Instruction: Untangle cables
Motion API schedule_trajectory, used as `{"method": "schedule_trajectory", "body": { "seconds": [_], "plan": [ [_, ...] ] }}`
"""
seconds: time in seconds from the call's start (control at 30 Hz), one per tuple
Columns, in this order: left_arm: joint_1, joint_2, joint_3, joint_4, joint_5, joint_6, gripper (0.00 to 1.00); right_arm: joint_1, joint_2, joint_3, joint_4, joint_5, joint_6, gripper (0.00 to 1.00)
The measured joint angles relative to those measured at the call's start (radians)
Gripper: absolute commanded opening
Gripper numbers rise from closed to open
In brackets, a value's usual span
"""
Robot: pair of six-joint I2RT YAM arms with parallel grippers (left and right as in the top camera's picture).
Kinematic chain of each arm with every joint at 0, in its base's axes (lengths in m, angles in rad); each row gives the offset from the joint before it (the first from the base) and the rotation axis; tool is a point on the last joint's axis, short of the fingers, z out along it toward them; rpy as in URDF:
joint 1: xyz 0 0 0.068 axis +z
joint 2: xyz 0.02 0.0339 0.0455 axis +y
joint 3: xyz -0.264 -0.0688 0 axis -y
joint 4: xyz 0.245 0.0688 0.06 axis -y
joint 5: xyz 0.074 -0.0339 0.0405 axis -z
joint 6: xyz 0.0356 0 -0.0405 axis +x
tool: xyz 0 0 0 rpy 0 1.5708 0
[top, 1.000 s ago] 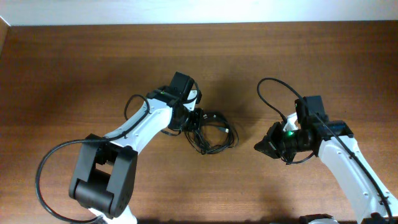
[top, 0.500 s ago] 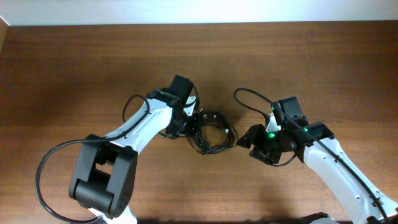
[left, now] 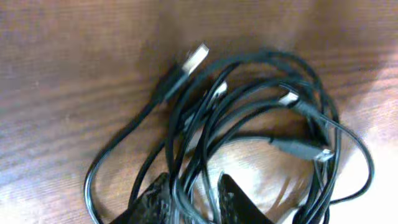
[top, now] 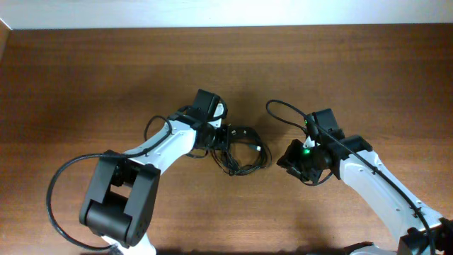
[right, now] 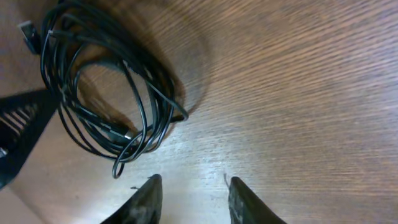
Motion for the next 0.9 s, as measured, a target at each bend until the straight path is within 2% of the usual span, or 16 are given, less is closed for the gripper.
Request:
{"method": "schedule_trajectory", "body": {
  "seconds": [0.07, 0.13, 0.23, 0.5, 0.83, 0.9],
  "plan": [
    [0.0, 0.0, 0.0, 0.019, -0.001, -0.002, 0.1, 0.0, 0.0, 0.0, 0.0, -0.01, 0.0, 0.36],
    [0.0, 0.0, -0.004, 0.021, -0.003, -0.007, 0.09, 0.0, 0.0, 0.0, 0.0, -0.021, 0.001, 0.36],
    [0.0, 0.0, -0.044, 0.037, -0.015, -0.008, 0.01, 0.007, 0.0, 0.0, 0.002, -0.033, 0.001, 0.36],
    [0.0, 0.0, -0.066, 0.069, -0.019, -0.011, 0.01, 0.114, 0.0, 0.0, 0.09, -0.033, 0.118, 0.36],
    [0.0, 0.0, -0.067, 0.071, -0.019, -0.011, 0.05, 0.298, 0.013, 0.0, 0.165, 0.086, 0.297, 0.36],
    [0.0, 0.0, -0.068, 0.071, -0.018, -0.012, 0.08, 0.318, 0.058, 0.0, 0.2, 0.101, 0.323, 0.41]
  ]
}}
